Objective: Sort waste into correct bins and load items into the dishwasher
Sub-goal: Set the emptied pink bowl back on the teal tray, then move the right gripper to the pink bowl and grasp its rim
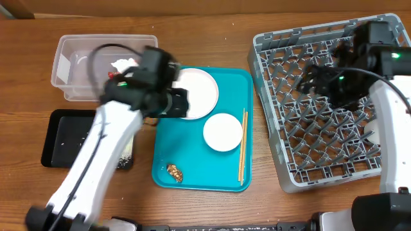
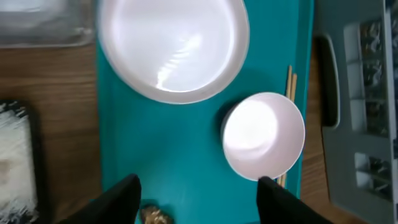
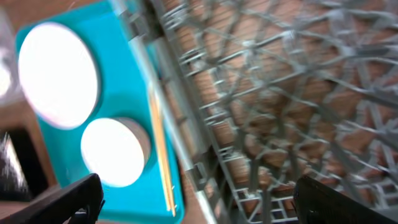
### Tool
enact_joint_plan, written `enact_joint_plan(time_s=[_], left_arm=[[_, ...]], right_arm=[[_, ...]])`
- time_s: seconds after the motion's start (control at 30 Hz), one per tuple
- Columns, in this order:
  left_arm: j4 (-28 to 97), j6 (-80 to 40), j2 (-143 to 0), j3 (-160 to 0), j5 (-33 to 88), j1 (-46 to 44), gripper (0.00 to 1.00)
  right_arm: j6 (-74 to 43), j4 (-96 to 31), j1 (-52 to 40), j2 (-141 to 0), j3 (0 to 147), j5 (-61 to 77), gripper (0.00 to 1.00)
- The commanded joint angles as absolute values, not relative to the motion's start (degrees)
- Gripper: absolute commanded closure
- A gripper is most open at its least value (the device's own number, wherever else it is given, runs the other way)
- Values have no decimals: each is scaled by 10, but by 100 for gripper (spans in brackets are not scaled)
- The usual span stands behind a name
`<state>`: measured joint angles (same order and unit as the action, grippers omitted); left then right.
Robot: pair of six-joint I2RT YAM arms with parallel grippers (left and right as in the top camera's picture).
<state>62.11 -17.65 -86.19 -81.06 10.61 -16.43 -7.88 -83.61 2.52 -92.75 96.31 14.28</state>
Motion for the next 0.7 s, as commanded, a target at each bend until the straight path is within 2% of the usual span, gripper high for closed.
enact_joint_plan(time_s=[0.0, 0.2, 0.57, 0.67], left_arm=[[650, -185, -796, -821, 99, -97, 32], [682, -182, -766, -821, 99, -30, 21], [689, -182, -768, -821, 99, -22, 20], [689, -182, -768, -821, 99, -22, 19]], right_arm=[[-55, -833, -45, -927, 963, 166, 0], [-60, -811, -131, -932, 938, 166, 1], [-122, -736, -238, -966, 840, 162, 6], [-128, -706, -256, -982, 809, 161, 11]])
